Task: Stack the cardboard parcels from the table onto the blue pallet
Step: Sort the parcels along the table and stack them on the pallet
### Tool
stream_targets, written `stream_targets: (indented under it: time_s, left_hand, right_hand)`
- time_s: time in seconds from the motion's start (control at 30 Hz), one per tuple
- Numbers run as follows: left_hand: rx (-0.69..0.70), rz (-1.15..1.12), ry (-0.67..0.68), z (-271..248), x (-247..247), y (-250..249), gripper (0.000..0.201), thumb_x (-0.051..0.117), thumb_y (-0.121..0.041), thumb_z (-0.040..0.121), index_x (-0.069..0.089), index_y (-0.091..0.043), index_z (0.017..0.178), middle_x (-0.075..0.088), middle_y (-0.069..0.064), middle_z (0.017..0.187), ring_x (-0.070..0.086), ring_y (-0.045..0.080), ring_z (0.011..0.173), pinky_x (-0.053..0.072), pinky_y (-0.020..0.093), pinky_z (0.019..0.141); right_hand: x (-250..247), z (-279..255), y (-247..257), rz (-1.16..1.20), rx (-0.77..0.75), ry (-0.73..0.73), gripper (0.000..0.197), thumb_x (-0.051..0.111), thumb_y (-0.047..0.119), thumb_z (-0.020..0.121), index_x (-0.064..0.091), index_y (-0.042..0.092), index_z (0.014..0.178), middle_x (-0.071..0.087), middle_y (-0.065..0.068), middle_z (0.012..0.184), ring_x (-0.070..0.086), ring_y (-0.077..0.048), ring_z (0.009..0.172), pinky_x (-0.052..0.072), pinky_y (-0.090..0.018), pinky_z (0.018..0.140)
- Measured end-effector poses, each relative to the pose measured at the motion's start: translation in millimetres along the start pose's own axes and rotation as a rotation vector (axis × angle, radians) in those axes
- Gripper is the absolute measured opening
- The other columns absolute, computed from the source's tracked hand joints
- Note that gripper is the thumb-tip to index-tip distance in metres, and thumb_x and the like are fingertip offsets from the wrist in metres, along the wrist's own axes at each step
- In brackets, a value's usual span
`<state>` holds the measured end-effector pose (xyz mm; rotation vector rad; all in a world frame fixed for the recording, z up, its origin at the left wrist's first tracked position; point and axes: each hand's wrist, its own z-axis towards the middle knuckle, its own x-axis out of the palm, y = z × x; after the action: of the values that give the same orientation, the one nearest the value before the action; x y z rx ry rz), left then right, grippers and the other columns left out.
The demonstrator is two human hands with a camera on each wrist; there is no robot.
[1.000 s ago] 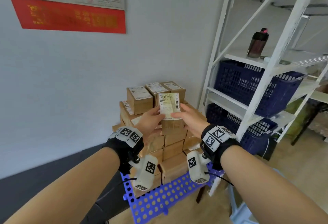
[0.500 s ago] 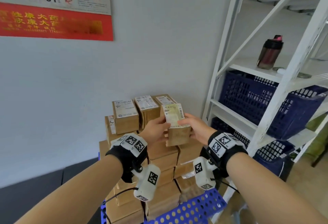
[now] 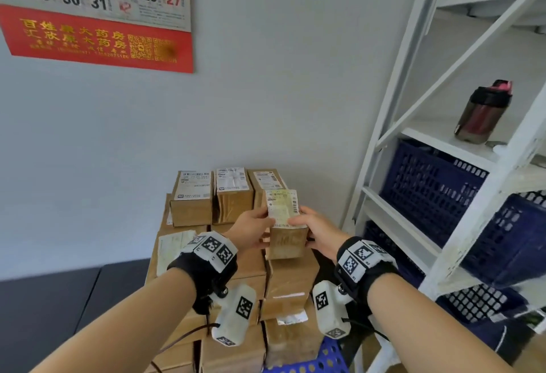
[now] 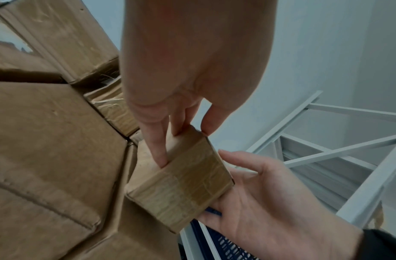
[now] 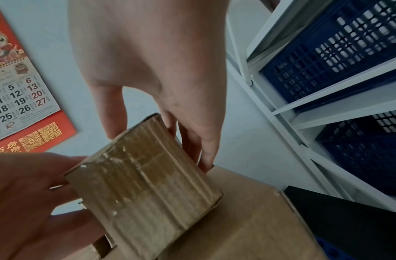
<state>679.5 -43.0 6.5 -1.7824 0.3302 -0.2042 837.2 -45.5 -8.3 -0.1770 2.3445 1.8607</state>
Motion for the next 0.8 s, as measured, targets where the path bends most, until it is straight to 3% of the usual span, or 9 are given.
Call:
stream_targets:
  time_s: [0.13, 0.5, 0.67, 0.77, 0.8]
  left_hand:
    - [-0.009, 0.021, -0.046, -2, 6, 2, 0.039, 0.046, -0.008, 0.096, 0.049, -0.021, 0.133, 0.063, 0.004, 0.117, 0.061, 0.022, 0.103, 0.053, 0.026, 0.072]
    - [-0.038, 0.054, -0.126, -2, 9, 3, 0.038, 0.044, -0.009, 0.096, 0.050, -0.021, 0.132, 0.064, 0.001, 0.112, 0.063, 0.016, 0.095, 0.052, 0.027, 0.072]
    - [-0.052, 0.108, -0.191, -6, 5, -2, 0.043, 0.048, -0.018, 0.096, 0.042, -0.019, 0.138, 0.057, 0.000, 0.126, 0.057, 0.020, 0.110, 0.050, 0.037, 0.088]
    - [-0.029, 0.151, -0.228, -12, -7, -7, 0.048, 0.052, -0.022, 0.095, 0.038, -0.018, 0.141, 0.050, 0.001, 0.136, 0.053, 0.018, 0.112, 0.049, 0.038, 0.094]
    - [-0.019, 0.157, -0.237, -15, -12, -9, 0.049, 0.052, -0.022, 0.095, 0.037, -0.018, 0.141, 0.049, 0.002, 0.137, 0.052, 0.018, 0.112, 0.048, 0.037, 0.094]
  right_hand:
    - [-5, 6, -3, -0.010, 0.004, 0.067, 0.040, 0.059, 0.018, 0.086, 0.052, 0.027, 0.124, 0.065, 0.000, 0.110, 0.056, -0.020, 0.107, 0.038, -0.051, 0.104]
    - [-5, 18, -4, -0.020, 0.006, 0.154, 0.040, 0.059, 0.014, 0.086, 0.052, 0.026, 0.123, 0.065, 0.001, 0.112, 0.056, -0.023, 0.110, 0.037, -0.053, 0.104]
    - [-9, 17, 6, -0.116, -0.053, 0.132, 0.053, 0.059, 0.008, 0.087, 0.043, 0.014, 0.138, 0.060, -0.004, 0.124, 0.057, -0.020, 0.110, 0.047, -0.031, 0.084]
    - [-10, 12, 22, -0.164, -0.099, 0.125, 0.047, 0.056, 0.005, 0.090, 0.046, 0.014, 0.135, 0.059, -0.002, 0.127, 0.058, -0.013, 0.102, 0.046, -0.019, 0.069]
    - [-9, 11, 29, -0.182, -0.114, 0.114, 0.046, 0.056, 0.005, 0.090, 0.047, 0.014, 0.134, 0.058, -0.001, 0.128, 0.058, -0.012, 0.101, 0.047, -0.019, 0.070]
